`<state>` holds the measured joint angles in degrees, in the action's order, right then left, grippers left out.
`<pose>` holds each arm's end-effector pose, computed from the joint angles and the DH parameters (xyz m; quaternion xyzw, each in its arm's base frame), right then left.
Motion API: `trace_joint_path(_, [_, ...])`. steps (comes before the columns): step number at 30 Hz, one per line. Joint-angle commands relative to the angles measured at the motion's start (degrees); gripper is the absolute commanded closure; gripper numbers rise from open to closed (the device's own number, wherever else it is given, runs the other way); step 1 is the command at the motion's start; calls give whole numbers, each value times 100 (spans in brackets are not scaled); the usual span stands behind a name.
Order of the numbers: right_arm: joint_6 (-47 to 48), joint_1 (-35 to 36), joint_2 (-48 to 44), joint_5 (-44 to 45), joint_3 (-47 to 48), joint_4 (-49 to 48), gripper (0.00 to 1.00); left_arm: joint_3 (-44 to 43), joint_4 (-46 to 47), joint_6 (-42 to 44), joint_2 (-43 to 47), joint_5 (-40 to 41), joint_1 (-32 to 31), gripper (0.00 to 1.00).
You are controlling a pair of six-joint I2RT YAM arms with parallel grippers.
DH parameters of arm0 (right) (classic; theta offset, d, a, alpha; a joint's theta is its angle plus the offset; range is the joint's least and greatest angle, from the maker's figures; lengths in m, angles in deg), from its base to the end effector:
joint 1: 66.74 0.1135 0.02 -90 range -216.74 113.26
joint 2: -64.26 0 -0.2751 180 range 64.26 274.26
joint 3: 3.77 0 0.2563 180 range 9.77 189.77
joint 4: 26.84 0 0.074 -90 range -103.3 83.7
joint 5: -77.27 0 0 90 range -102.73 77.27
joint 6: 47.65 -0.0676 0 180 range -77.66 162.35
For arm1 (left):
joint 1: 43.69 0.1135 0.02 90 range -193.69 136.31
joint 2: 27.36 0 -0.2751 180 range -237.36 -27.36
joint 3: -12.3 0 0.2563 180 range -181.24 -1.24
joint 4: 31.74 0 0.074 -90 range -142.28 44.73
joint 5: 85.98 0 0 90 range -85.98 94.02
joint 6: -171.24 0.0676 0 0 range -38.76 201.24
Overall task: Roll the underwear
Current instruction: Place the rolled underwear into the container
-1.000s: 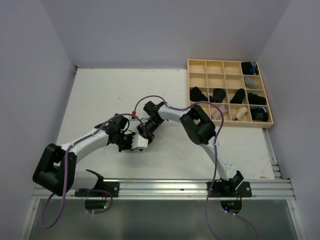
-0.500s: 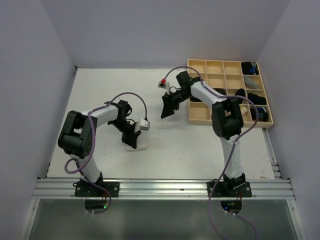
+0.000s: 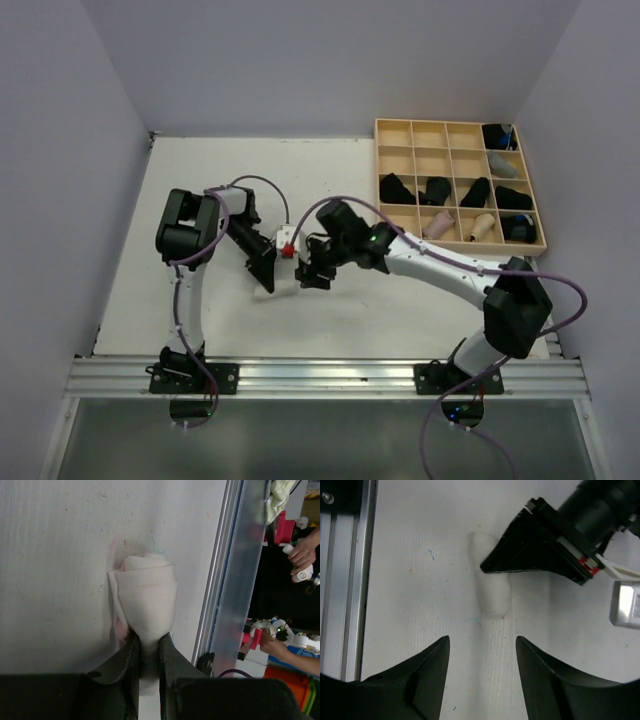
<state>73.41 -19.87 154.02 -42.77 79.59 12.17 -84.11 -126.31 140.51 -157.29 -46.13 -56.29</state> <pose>0.2259 0.2907 0.2657 -0.6384 0.6330 0.2879 0.3300 0.3184 -0.1244 0.0906 -0.3905 -0.7744 0.4849 0.1127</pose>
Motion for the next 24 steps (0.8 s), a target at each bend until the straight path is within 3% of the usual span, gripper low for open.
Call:
trace_joint_path(1, [250, 673, 260, 1728, -450, -1462, 40, -62, 730, 182, -410, 761, 29, 100])
trace_joint_path(2, [303, 961, 314, 1947, -539, -1693, 38, -106, 695, 173, -454, 752, 30, 100])
trace_joint_path(3, [338, 1060, 393, 2089, -679, -1904, 23, -124, 668, 156, -481, 744, 38, 99])
trace_joint_path(6, [426, 1201, 779, 1950, -672, -2292, 18, -107, 650, 156, -507, 665, 47, 99])
trace_joint_path(17, [523, 1228, 1755, 1055, -672, -3162, 20, -10, 765, 24, -437, 708, 47, 99])
trace_joint_path(24, [584, 1149, 2256, 746, -435, -3181, 29, -27, 703, 41, -437, 629, 47, 98])
